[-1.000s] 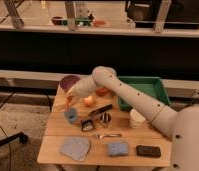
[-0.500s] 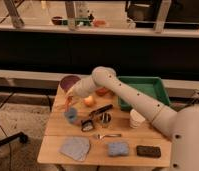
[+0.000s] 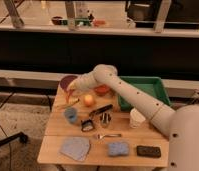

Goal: Place pepper in red bowl

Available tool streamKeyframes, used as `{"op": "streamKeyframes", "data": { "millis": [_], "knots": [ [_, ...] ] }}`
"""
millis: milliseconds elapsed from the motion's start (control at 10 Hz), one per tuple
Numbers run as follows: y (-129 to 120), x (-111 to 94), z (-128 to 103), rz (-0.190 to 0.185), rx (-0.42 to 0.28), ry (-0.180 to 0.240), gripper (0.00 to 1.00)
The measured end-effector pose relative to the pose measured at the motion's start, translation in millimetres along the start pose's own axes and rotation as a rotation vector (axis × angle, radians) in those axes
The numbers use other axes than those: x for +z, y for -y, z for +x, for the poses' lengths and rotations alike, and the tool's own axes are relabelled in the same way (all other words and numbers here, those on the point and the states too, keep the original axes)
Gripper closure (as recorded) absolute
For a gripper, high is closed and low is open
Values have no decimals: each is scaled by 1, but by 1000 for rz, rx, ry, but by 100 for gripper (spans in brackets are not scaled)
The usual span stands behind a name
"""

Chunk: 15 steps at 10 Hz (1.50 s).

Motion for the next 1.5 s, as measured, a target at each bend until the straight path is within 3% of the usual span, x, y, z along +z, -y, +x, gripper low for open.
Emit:
{"op": "streamKeyframes", "data": {
  "millis": [300,700,1500],
  "knots": [
    [-21,-33,27,9,41,-95,82],
    [-54,-69,50,-27,93,-205,82],
    [-56,-76,114,-75,92,-280,82]
  ]
}}
